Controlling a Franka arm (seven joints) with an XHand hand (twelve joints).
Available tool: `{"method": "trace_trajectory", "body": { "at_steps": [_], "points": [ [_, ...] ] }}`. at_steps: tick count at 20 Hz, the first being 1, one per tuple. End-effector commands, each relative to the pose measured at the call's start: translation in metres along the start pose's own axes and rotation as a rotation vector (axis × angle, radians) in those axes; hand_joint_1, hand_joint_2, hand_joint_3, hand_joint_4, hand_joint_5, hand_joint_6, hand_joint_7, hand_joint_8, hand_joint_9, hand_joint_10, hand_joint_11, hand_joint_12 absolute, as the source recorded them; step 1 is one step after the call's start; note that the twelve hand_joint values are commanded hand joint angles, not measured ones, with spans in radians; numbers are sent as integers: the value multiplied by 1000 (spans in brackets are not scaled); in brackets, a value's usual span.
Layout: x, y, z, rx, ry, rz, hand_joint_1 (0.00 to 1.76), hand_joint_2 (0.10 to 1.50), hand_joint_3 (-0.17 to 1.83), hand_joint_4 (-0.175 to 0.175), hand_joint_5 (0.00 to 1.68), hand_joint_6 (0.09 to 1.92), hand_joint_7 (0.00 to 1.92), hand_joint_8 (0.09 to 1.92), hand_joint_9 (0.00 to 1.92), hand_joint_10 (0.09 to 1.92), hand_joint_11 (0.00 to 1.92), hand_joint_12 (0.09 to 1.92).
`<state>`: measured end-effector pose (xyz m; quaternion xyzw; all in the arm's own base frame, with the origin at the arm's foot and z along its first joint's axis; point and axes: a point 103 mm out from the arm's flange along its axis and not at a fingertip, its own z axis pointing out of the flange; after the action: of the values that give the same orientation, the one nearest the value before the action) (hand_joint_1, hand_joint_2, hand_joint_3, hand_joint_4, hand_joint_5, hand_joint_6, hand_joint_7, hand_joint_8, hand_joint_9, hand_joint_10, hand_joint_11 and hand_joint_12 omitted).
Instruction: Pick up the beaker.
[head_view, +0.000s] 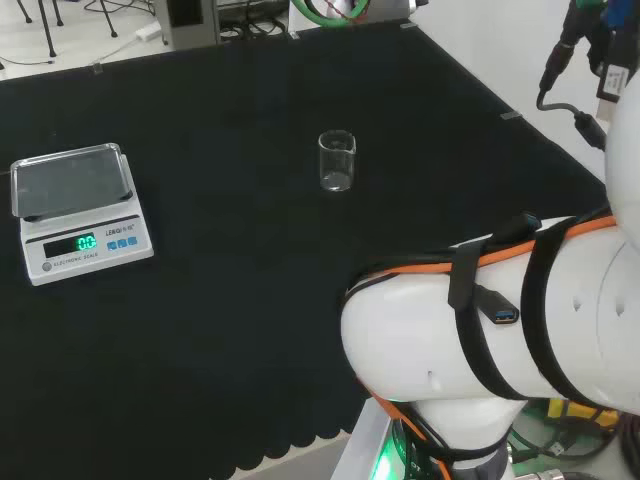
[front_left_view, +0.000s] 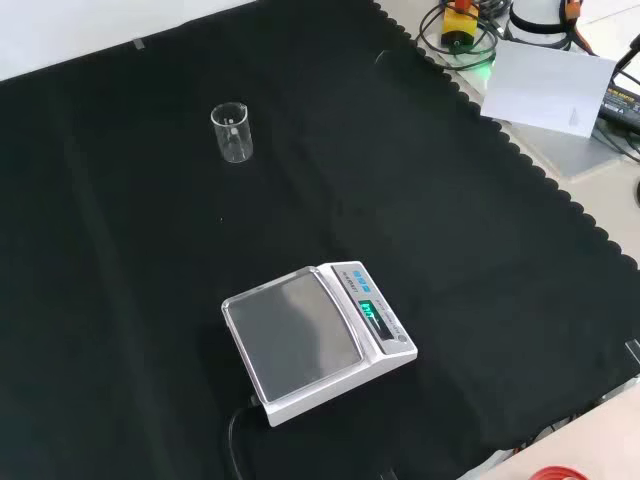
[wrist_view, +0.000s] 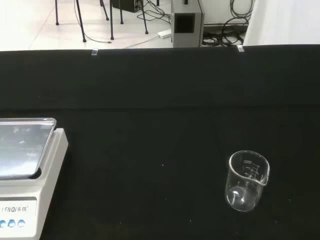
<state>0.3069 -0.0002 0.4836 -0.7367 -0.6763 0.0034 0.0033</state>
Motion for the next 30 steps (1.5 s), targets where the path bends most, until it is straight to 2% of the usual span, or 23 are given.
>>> {"method": "trace_trajectory", "body": {
  "at_steps": [1,4,7,10,14,18,22,26,30],
  "points": [
    [-27,-61,-124,-113,-64,126,545,736,63,12,162,87,241,709,304,857,23,1578],
    [-42,-47,-115,-110,-50,134,531,729,58,8,154,87,236,704,299,850,25,1572],
    [-59,-21,-89,-100,-49,142,533,729,57,8,153,87,232,700,295,846,21,1571],
    [-78,9,-55,-87,-53,162,541,729,56,8,151,87,225,696,292,843,14,1570],
    [-96,49,3,-34,-40,179,549,729,55,8,148,87,220,693,288,842,0,1568],
    [-116,83,59,20,7,198,556,729,53,8,147,87,206,689,281,841,0,1559],
    [-129,107,98,45,28,201,560,730,52,8,143,87,198,687,277,841,0,1550],
    [-145,126,128,38,21,192,566,730,52,9,138,87,193,686,273,841,0,1545],
    [-167,145,161,87,47,192,570,730,50,10,131,87,182,686,259,843,0,1528]
  ]
}}
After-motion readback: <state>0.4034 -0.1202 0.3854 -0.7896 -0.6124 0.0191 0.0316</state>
